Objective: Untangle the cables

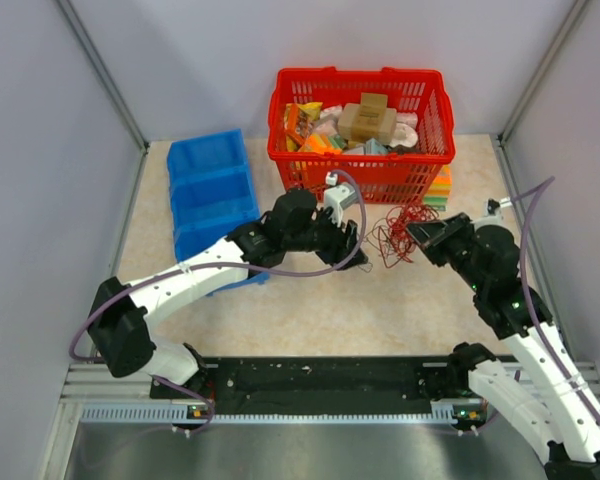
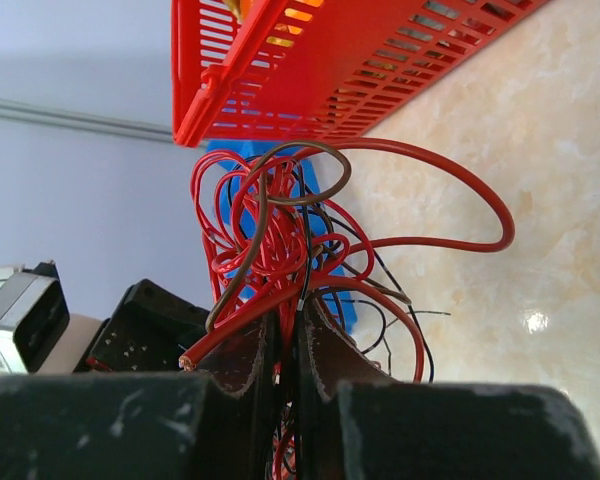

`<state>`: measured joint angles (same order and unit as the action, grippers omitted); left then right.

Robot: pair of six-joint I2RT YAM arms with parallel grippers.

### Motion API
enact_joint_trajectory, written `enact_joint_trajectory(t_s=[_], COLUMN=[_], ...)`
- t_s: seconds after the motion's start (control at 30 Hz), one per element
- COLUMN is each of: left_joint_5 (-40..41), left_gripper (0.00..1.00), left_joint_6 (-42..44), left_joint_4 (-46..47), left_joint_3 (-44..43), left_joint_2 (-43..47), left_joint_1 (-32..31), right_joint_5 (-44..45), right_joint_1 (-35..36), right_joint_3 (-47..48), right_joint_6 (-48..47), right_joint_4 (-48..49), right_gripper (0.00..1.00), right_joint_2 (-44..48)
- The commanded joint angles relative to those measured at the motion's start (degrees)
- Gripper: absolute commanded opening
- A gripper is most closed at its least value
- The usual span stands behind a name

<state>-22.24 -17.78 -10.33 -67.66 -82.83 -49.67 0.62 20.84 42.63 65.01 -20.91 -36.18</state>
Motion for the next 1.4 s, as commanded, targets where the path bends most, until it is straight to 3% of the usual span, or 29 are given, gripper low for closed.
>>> enact_joint_trajectory(t_s=[0.0, 0.03, 0.1, 0.13, 0.27, 0.43, 0.53, 0.57, 0.8, 0.97, 1.37], left_joint_5=[5.0, 6.8, 13.9, 17.3, 33.2, 40.8, 43.8, 45.0, 57.7, 60.4, 66.5], left_gripper=[0.51, 0.4, 0.02, 0.0, 0.0, 0.0, 0.0, 0.0, 0.0, 0.0, 0.0], left_joint_6=[0.4, 0.3, 0.3, 0.4, -1.6, -1.7, 0.5, 1.8, 12.3, 20.8, 34.7], left_joint_4=[3.1, 2.4, -0.8, -3.4, -9.6, -0.9, 2.7, 3.1, 5.3, 13.1, 20.4], left_joint_3=[-0.3, -0.7, -2.6, -4.4, -5.6, 2.0, 4.0, 3.6, 0.7, 2.9, 1.7], left_joint_2=[0.8, 0.7, 0.5, 0.5, 4.2, 15.8, 21.4, 22.3, 28.6, 34.2, 41.7], left_joint_1=[-0.3, -0.3, -0.3, -0.3, -0.1, -0.1, -0.2, -0.2, -0.3, -0.3, -0.2], right_joint_5=[-2.3, -2.0, -0.8, 1.8, 9.1, 13.4, 16.3, 17.7, 25.5, 26.6, 26.2], right_joint_1=[-0.5, -0.5, -0.6, -0.6, -0.6, -0.6, -0.6, -0.6, -1.2, -4.7, -10.3], right_joint_3=[0.3, -0.1, -0.4, 0.0, 4.6, 4.3, 1.8, 0.8, -6.3, -7.8, -10.0], right_joint_6=[1.3, 1.0, -1.4, -4.1, -14.7, -22.6, -22.8, -22.2, -13.5, -13.6, -16.8], right_joint_4=[1.0, 1.0, 0.3, -0.4, -9.3, -12.8, -13.2, -13.3, -12.7, -12.7, -11.1], right_gripper=[0.0, 0.0, 0.0, 0.0, 0.0, 0.06, 0.05, 0.0, 0.0, 0.0, 0.0], right_joint_2=[1.3, 1.8, 2.7, 3.1, 1.6, -2.5, -7.9, -9.9, -16.8, -15.0, -16.0])
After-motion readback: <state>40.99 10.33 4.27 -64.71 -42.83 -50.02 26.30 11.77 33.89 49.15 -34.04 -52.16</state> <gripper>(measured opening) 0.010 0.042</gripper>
